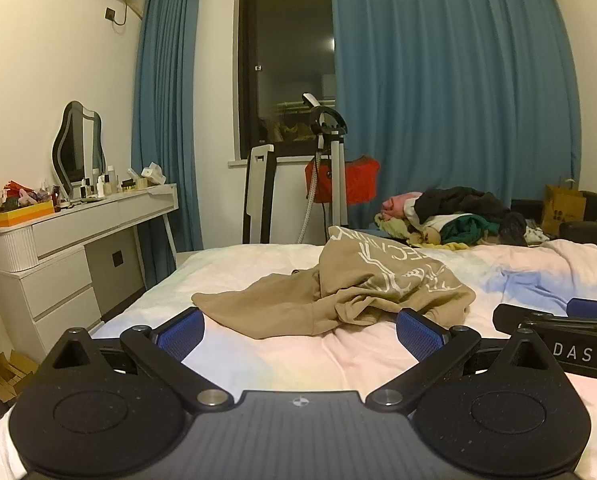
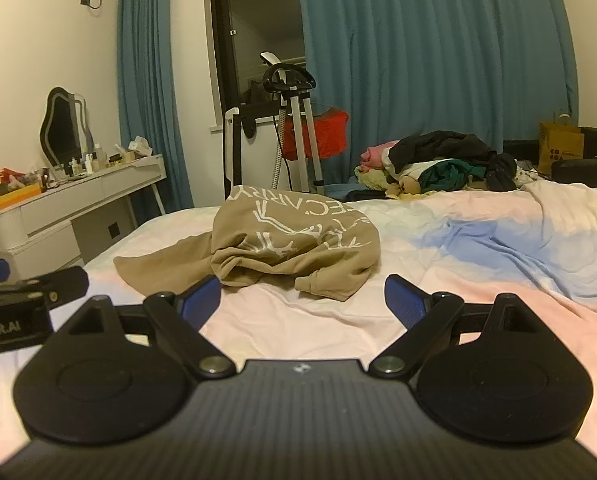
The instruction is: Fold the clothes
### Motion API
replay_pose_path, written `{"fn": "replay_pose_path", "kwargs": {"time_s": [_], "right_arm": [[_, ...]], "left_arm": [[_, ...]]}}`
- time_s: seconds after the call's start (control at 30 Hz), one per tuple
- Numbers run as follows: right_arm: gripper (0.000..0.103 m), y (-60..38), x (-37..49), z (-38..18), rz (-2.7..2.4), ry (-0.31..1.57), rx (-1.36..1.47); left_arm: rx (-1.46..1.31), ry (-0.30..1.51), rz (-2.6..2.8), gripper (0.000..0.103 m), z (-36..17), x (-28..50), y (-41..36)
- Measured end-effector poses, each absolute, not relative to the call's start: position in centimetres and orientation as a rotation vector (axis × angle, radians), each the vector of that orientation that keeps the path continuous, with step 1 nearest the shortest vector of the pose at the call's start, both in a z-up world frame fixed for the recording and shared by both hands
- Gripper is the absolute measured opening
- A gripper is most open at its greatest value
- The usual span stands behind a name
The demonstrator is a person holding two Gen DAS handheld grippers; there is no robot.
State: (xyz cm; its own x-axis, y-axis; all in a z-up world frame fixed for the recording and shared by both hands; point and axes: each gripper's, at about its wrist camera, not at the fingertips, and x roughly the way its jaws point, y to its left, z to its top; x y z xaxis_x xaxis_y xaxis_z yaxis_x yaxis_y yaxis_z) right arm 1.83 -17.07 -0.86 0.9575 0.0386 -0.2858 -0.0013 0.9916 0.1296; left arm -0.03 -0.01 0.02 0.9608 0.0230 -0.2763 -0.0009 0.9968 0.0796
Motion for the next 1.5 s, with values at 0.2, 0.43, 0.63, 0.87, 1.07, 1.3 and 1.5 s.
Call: {"fn": "replay_pose_path", "kwargs": {"time_s": [0.2,0.43,0.63,0.87,1.07,1.3,1.5], "right_arm": [[0.09,-16.9,2.0,-1.2,0.016,0.298,0.12],[0.09,-17.2,1.3,-0.2,0.013,0.299,0.131],[0.09,-17.1,1.6,-0.6,0.008,0.296,0.125],[0.09,-17.0,1.4,-0.9,0.006,0.291,0.119],[0.09,-17.3,1.5,-0.9,0.001,0.293,0.135],[0.09,-17.6,1.6,-0.8,-0.012,0.291,0.164],[0.09,-17.1,3.9,-1.4,0.025,0.352,0.15]], "left_arm": [[0.072,0.291,0.012,0.103,0.2,0.1,0.0],[0.076,0.287,0.011,0.103,0.0,0.3,-0.4],[0.072,0.282,0.01,0.103,0.2,0.0,-0.3],[0.062,0.277,0.007,0.103,0.2,-0.2,0.1],[0.047,0.27,0.004,0.103,0.4,-0.4,0.4],[0.071,0.247,0.014,0.103,1.2,-0.3,0.8],[0.092,0.226,0.032,0.103,3.0,1.6,2.1]]}}
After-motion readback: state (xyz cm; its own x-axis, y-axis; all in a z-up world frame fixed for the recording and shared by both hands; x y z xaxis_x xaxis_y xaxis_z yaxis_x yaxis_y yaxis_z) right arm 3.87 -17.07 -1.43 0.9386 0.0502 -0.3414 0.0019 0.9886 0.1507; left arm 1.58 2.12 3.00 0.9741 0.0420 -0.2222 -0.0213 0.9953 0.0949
